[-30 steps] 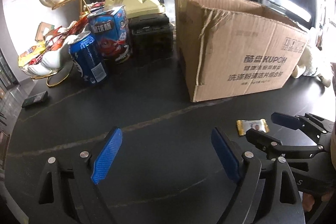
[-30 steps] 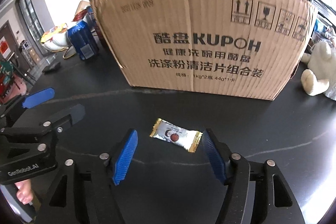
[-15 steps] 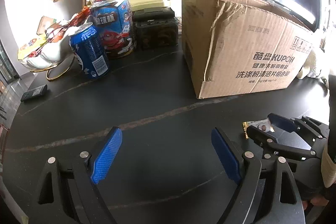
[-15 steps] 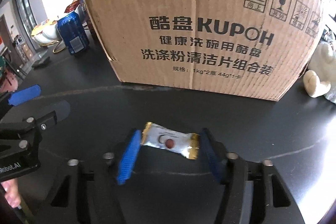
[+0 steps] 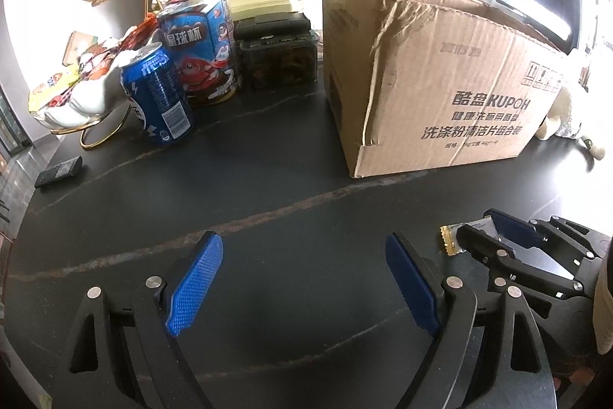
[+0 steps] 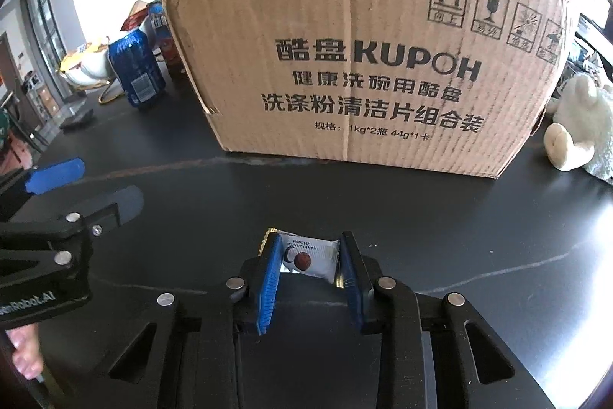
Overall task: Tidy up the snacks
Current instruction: 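Carry the gold-wrapped candy over the box and open the right gripper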
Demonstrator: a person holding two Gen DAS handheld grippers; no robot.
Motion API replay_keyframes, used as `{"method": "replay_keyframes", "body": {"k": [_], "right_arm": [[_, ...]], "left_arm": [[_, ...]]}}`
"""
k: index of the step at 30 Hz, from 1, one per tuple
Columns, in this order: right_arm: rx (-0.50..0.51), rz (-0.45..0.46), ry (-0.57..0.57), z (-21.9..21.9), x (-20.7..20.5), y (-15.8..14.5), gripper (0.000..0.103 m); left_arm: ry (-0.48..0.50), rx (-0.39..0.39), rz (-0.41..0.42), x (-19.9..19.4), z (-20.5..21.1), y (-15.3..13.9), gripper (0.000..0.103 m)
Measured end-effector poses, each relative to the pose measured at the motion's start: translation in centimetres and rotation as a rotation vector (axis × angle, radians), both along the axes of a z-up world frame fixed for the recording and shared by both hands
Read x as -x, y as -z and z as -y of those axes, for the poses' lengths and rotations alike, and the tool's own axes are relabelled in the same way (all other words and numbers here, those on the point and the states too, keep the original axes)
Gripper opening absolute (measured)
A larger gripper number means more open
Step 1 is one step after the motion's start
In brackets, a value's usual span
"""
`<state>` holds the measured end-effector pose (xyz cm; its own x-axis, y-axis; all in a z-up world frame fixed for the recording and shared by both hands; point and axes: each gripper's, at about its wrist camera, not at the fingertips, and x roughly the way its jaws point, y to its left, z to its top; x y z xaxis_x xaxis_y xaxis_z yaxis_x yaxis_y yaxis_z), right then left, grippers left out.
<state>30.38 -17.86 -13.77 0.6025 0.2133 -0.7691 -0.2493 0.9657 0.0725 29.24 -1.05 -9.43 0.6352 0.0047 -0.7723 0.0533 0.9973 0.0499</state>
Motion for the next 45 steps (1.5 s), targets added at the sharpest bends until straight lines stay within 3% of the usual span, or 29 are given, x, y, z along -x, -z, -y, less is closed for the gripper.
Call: {"method": "replay_keyframes", "body": {"k": [17, 33, 45], "right_arm": [[-0.076, 0.098, 0.051, 1.3, 2.6, -5.1, 0.031], [-0.125, 0.223, 0.085, 2.8, 4.1, -11.0, 0.031], [-0.116, 0.307, 0.084, 3.2, 1.9, -16.5, 0.031]], "left_arm": [[0.016, -0.019, 0.073, 1.5, 0.5, -2.6, 0.087], [0.029, -0.011, 0.180, 2.5, 1.7, -9.4, 0.087], [0.053, 0.025, 0.187, 0.0, 2.1, -13.9, 0.087]]}}
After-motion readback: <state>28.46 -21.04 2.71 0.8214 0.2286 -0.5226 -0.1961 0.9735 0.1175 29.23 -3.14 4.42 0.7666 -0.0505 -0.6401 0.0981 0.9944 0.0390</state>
